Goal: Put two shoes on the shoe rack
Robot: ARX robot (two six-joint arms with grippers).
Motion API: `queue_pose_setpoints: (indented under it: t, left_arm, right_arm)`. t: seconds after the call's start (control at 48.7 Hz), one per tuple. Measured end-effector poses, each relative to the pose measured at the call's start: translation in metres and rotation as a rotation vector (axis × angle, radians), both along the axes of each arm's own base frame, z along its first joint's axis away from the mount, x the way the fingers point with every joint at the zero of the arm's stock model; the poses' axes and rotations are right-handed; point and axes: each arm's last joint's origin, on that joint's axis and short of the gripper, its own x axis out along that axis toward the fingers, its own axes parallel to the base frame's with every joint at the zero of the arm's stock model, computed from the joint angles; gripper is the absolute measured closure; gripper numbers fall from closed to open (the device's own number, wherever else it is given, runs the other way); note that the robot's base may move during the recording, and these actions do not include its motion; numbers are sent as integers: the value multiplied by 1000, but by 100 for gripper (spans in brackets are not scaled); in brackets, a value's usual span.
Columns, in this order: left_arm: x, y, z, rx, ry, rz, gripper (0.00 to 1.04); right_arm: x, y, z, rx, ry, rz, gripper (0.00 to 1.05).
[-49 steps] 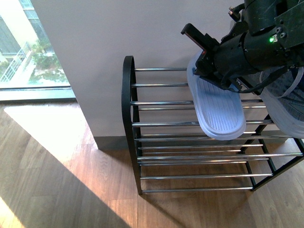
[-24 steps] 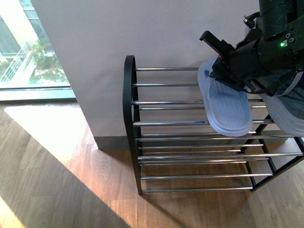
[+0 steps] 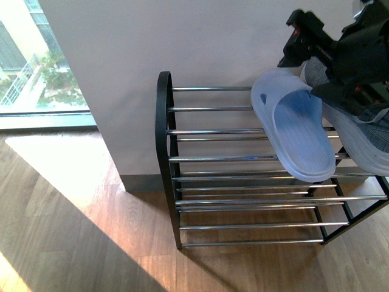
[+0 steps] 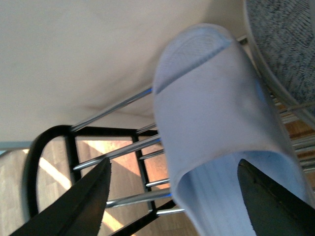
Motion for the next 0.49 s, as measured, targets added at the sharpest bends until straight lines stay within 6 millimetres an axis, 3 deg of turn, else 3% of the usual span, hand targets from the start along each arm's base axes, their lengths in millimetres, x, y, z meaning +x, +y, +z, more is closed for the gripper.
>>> queue_pose_setpoints:
  t: [0.123,0.308,0.493]
  left_arm:
    - [0,0,0,0,0,0,103]
    - [0,0,0,0,0,0,103]
    - [0,0,0,0,0,0,103]
  right_arm:
    - [-22,0,23,29,-47,62,8]
    - [-58,-11,49,57,-125,158,9]
    - [-95,-44,84,-30,-382,221,9]
